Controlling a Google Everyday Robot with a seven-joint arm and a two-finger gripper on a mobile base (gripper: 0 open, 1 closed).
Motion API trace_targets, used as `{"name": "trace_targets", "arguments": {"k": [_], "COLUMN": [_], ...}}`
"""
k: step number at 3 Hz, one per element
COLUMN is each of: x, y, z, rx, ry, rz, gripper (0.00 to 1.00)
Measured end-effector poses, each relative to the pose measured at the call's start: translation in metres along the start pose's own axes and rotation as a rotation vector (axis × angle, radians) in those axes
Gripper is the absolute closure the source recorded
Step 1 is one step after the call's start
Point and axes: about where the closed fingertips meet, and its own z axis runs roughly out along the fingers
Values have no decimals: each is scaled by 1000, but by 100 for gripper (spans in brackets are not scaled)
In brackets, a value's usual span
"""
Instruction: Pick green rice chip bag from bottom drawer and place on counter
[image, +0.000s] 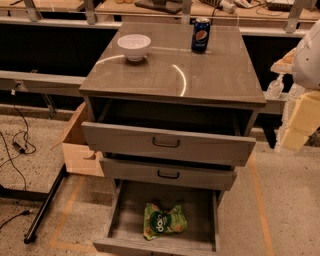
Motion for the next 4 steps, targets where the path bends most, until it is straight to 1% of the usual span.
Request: {"name": "trace_targets", "arguments": {"k": [1,2,3,4], "x": [0,6,16,11], "y": [0,-1,12,14], "z": [0,24,93,163], "rx": [0,7,-29,-35], "ry": [0,-45,-133,-211], "rz": [0,41,58,13], "gripper": [0,0,0,0]}}
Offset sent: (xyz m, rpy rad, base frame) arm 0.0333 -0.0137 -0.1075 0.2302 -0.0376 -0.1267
